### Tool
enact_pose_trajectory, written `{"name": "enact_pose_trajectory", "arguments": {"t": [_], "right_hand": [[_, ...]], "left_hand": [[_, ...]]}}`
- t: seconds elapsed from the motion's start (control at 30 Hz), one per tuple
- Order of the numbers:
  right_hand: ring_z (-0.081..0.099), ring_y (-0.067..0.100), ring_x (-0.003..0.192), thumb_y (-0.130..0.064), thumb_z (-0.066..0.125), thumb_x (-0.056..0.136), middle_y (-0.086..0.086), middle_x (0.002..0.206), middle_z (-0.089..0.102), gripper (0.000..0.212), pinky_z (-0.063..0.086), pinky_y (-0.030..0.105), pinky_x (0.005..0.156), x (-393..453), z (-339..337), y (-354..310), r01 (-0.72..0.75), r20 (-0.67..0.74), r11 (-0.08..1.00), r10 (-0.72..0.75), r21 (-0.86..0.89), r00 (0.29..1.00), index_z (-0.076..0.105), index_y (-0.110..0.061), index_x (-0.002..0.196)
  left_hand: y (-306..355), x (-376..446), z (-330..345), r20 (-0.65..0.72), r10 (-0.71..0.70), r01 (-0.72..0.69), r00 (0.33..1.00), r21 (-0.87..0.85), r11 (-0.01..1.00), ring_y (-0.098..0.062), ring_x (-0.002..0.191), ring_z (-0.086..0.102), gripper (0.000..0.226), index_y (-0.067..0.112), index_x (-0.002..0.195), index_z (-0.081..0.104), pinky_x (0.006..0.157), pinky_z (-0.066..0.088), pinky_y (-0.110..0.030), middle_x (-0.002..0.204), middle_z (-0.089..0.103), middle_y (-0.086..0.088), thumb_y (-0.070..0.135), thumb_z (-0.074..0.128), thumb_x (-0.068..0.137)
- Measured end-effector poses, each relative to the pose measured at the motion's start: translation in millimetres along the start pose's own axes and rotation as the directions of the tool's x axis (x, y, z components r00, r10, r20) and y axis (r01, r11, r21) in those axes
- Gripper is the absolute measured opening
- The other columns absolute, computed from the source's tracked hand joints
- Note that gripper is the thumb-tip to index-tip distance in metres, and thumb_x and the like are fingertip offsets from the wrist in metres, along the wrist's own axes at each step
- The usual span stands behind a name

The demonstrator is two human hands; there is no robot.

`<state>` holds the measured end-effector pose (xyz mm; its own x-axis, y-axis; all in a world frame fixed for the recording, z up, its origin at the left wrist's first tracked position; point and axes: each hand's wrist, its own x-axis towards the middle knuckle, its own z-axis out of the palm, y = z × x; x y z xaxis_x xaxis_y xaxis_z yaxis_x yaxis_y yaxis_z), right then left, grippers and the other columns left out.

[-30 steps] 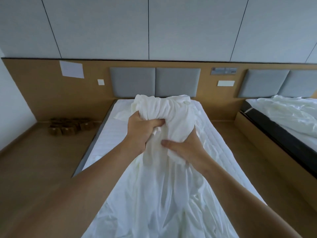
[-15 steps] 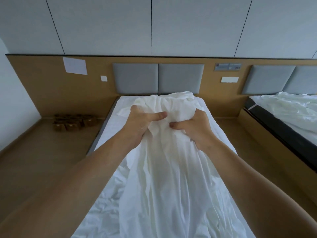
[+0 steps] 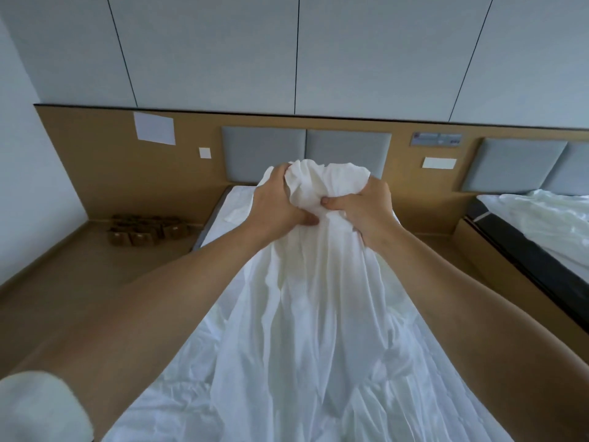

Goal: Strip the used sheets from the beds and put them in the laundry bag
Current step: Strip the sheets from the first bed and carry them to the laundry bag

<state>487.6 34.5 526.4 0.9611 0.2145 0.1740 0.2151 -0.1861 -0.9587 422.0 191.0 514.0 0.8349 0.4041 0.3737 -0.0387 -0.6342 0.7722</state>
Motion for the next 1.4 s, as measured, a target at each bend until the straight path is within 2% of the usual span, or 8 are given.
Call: {"name": "enact_pose_trajectory", "arguments": {"t": [0.23, 0.4, 0.53, 0.8, 0.97, 1.1, 1.3, 1.4], "right_hand": [[0.069, 0.008, 0.076, -0.020, 0.094, 0.071, -0.012, 0.087, 0.070, 0.047, 0.054, 0.025, 0.050, 59.9, -12.6, -56.5, 0.195, -0.121, 0.981, -0.193, 0.010, 0.974, 0.068, -0.021, 0.110], [0.065, 0.003, 0.090, -0.025, 0.094, 0.071, -0.022, 0.090, 0.063, 0.051, 0.053, 0.022, 0.080, 77.5, -10.5, -68.7, 0.343, -0.184, 0.939, -0.339, -0.011, 0.923, 0.060, -0.026, 0.109], [0.059, -0.015, 0.088, -0.027, 0.093, 0.074, -0.026, 0.094, 0.063, 0.054, 0.048, 0.008, 0.075, 38.9, -1.1, -35.1, 0.352, -0.171, 0.936, -0.347, -0.002, 0.922, 0.056, -0.032, 0.113], [0.062, 0.005, 0.098, -0.025, 0.092, 0.073, -0.027, 0.096, 0.062, 0.062, 0.047, 0.014, 0.080, -131.8, 58.1, 153.1, -0.049, -0.067, 0.972, 0.035, -0.228, 0.997, 0.062, -0.020, 0.127], [0.069, 0.026, 0.109, -0.033, 0.093, 0.069, 0.000, 0.113, 0.075, 0.071, 0.047, 0.029, 0.082, -277.1, 87.8, 263.5, -0.442, -0.040, 0.796, 0.470, -0.414, 0.882, 0.061, -0.022, 0.131], [0.070, 0.026, 0.106, -0.031, 0.093, 0.070, -0.005, 0.099, 0.074, 0.076, 0.046, 0.028, 0.075, -359.9, 93.3, 295.8, -0.523, -0.018, 0.717, 0.582, -0.461, 0.813, 0.058, -0.022, 0.136], [0.065, 0.016, 0.091, -0.030, 0.092, 0.071, -0.021, 0.080, 0.058, 0.071, 0.043, 0.018, 0.063, -364.2, 99.0, 283.3, -0.545, -0.055, 0.721, 0.582, -0.427, 0.812, 0.059, -0.023, 0.133], [0.068, 0.020, 0.101, -0.035, 0.092, 0.069, -0.020, 0.090, 0.061, 0.067, 0.054, 0.030, 0.070, -342.8, 96.2, 271.1, -0.577, -0.077, 0.720, 0.598, -0.386, 0.798, 0.058, -0.032, 0.127]], "left_hand": [[43.4, 82.9, -11.5, -0.136, 0.177, -0.181, 0.975, -0.022, 0.983, -0.012, 0.107, 0.056, 0.108, 0.022, 0.148, 0.043, 0.088, 0.045, -0.025, 0.118, 0.059, 0.012, 0.018, 0.099, 0.056], [47.9, 105.5, -10.3, -0.255, 0.271, -0.285, 0.928, -0.016, 0.958, -0.018, 0.119, 0.058, 0.109, 0.014, 0.151, 0.041, 0.094, 0.039, -0.014, 0.137, 0.059, 0.002, 0.019, 0.098, 0.058], [18.1, 60.2, 1.2, -0.280, 0.256, -0.279, 0.925, -0.042, 0.959, -0.004, 0.104, 0.052, 0.103, 0.016, 0.150, 0.040, 0.080, 0.031, 0.006, 0.124, 0.058, 0.012, 0.022, 0.096, 0.064], [-140.4, -156.6, 56.3, 0.006, -0.124, 0.124, 0.992, -0.107, 0.987, -0.015, 0.092, 0.063, 0.094, 0.026, 0.141, 0.039, 0.075, 0.045, -0.016, 0.109, 0.059, 0.015, 0.022, 0.094, 0.066], [-227.3, -317.9, 71.9, 0.342, -0.415, 0.431, 0.843, 0.031, 0.902, -0.019, 0.100, 0.067, 0.091, 0.033, 0.139, 0.036, 0.080, 0.052, -0.028, 0.106, 0.065, 0.015, 0.033, 0.092, 0.067], [-253.0, -394.4, 61.6, 0.477, -0.480, 0.477, 0.736, 0.136, 0.868, -0.018, 0.104, 0.066, 0.083, 0.034, 0.136, 0.039, 0.086, 0.055, -0.033, 0.111, 0.067, 0.013, 0.038, 0.090, 0.071], [-252.7, -387.6, 45.5, 0.481, -0.456, 0.451, 0.749, 0.133, 0.882, -0.016, 0.102, 0.068, 0.075, 0.032, 0.130, 0.048, 0.083, 0.057, -0.035, 0.106, 0.068, 0.017, 0.031, 0.092, 0.070], [-246.8, -367.7, 45.4, 0.430, -0.439, 0.428, 0.789, 0.127, 0.895, -0.016, 0.101, 0.068, 0.078, 0.036, 0.132, 0.049, 0.085, 0.057, -0.039, 0.107, 0.070, 0.016, 0.036, 0.093, 0.068]]}}
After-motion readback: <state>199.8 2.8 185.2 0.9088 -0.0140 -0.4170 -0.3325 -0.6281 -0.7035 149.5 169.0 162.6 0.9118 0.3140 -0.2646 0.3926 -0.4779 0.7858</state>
